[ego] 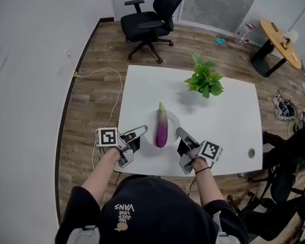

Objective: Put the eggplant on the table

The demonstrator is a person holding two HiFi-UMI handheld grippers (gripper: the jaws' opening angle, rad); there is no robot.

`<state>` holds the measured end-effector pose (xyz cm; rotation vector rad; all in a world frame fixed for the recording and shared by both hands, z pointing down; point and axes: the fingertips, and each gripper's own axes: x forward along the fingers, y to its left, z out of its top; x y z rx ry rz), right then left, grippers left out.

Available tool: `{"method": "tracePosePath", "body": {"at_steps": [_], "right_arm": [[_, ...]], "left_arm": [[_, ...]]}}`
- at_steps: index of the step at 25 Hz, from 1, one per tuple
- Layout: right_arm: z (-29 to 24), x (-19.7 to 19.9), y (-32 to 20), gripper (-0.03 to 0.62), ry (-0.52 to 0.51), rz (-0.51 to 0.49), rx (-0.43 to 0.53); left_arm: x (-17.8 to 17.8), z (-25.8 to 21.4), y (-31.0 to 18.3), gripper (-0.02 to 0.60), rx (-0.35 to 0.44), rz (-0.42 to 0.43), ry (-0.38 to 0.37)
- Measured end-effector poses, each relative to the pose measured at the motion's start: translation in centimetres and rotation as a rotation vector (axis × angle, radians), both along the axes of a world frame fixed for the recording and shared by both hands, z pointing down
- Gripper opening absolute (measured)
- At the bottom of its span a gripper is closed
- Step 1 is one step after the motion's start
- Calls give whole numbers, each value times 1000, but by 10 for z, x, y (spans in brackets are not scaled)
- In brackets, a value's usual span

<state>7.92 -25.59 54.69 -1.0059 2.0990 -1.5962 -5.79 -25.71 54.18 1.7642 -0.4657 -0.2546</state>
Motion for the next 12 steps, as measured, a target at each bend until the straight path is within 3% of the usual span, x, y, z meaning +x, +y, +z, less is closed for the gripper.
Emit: {"method": "tracePosePath", "body": {"at_steps": [8, 12], "right_arm": [[33, 4, -35, 31, 16, 30, -54], [56, 7, -48, 31, 54, 34, -94]], "left_arm": [[2, 35, -41, 25, -10, 4, -48], [6, 57, -53, 25, -54, 18, -73]]}}
